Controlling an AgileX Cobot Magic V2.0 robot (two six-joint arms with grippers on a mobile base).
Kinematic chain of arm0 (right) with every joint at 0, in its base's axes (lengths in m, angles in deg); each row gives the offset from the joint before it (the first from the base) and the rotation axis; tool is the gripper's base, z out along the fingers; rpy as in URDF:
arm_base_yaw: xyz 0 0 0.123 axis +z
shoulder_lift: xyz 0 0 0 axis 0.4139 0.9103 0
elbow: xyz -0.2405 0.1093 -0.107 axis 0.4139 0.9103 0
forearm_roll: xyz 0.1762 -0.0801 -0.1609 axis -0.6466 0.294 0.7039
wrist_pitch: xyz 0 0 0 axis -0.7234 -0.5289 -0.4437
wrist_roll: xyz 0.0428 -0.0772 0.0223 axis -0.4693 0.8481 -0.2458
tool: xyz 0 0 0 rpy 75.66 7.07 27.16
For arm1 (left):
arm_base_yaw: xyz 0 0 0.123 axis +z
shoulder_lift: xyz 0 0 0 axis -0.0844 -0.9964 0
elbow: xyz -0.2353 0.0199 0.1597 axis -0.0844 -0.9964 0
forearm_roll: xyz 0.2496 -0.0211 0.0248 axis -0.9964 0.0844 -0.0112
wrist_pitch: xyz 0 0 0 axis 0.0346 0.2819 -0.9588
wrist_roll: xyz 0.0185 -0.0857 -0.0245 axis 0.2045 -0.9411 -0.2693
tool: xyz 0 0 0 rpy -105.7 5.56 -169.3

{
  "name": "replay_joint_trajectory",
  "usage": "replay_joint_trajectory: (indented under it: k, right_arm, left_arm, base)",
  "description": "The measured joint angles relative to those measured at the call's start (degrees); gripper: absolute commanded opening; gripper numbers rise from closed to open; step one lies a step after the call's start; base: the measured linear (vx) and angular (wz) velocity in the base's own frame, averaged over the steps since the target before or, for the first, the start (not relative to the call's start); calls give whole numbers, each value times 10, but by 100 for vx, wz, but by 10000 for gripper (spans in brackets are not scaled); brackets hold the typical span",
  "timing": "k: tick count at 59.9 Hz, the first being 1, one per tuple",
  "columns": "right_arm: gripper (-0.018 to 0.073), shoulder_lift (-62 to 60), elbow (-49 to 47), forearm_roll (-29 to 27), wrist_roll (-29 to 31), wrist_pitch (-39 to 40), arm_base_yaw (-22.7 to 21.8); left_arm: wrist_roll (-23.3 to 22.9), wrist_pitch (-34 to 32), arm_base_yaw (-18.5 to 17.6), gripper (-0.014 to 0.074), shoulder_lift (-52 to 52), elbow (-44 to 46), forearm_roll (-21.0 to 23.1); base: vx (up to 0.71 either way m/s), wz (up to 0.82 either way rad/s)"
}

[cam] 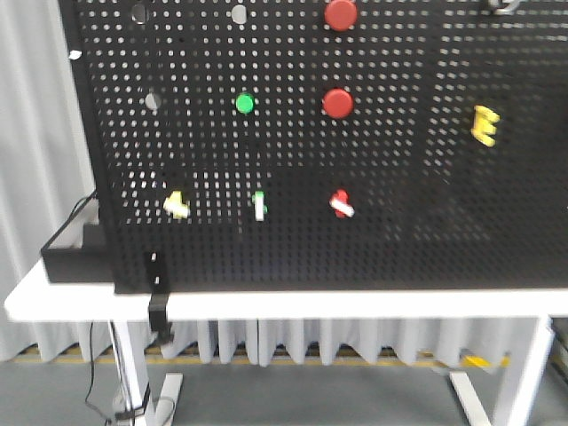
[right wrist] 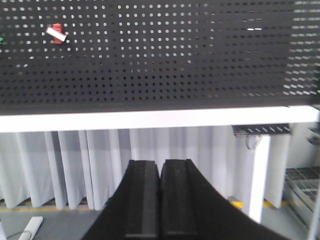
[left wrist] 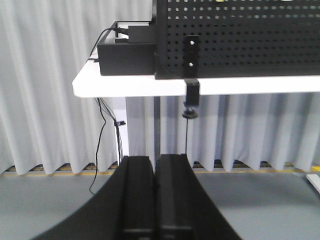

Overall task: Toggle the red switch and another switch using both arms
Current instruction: 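Drive the base forward toward the black pegboard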

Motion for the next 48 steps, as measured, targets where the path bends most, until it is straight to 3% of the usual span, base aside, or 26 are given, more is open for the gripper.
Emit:
replay_joint_trajectory:
  k: [48]
  right_arm:
    - [-6,0,0,0,0,-1,0]
  left_arm:
    - [0,0,0,2,0,0,0]
  base:
    - [28,2]
